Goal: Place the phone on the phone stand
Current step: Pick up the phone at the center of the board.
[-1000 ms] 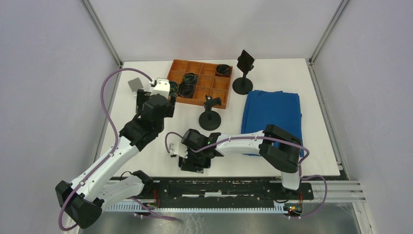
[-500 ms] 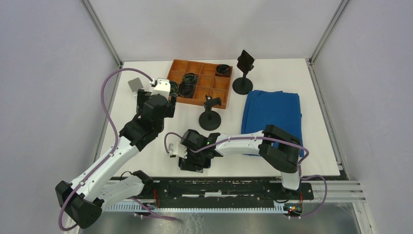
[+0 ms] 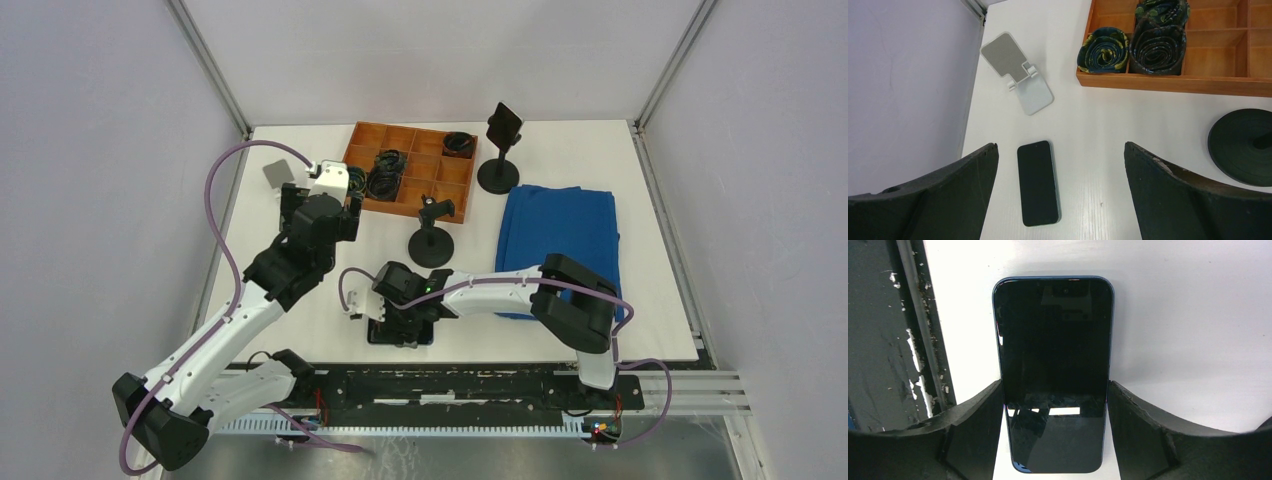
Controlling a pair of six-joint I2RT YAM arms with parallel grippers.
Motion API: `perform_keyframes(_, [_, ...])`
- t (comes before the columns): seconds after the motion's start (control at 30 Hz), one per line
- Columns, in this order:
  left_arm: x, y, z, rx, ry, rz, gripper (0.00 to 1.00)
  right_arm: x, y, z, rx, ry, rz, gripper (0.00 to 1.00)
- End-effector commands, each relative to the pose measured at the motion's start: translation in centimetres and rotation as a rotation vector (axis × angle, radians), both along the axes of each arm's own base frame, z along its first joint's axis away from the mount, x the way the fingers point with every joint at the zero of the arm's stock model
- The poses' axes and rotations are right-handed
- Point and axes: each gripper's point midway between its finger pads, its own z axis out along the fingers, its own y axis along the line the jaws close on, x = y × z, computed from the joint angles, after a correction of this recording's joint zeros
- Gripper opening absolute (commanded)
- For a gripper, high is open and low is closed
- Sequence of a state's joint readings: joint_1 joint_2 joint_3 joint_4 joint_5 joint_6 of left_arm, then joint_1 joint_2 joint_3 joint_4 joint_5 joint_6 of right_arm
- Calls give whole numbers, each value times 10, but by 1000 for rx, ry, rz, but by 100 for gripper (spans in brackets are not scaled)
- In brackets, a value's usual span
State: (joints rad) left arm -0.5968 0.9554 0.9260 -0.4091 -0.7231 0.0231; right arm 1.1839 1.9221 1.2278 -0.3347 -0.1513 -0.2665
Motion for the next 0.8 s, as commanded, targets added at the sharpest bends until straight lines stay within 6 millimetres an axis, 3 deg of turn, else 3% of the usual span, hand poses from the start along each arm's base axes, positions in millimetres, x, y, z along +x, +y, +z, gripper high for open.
perform_keyframes(0.0, [3,-2,12,-36,-47,-6,100,22,-6,13,12,-45,-34,48])
perform_keyframes(0.3, [6,-14,9,-92,-45,-48,100,38,-19,41,109,-24,-53,46])
perform_keyframes(0.47, [1,-48,8,-321,-23,-141,100,39,-30,48,143,1,-56,44])
perform_keyframes(0.57, [-8,-68,-7,-479,23,-177,100,43,-36,50,159,10,-62,43])
perform_keyframes(0.77, [-31,-84,-37,-794,52,-154,100,47,-47,59,202,27,-71,42])
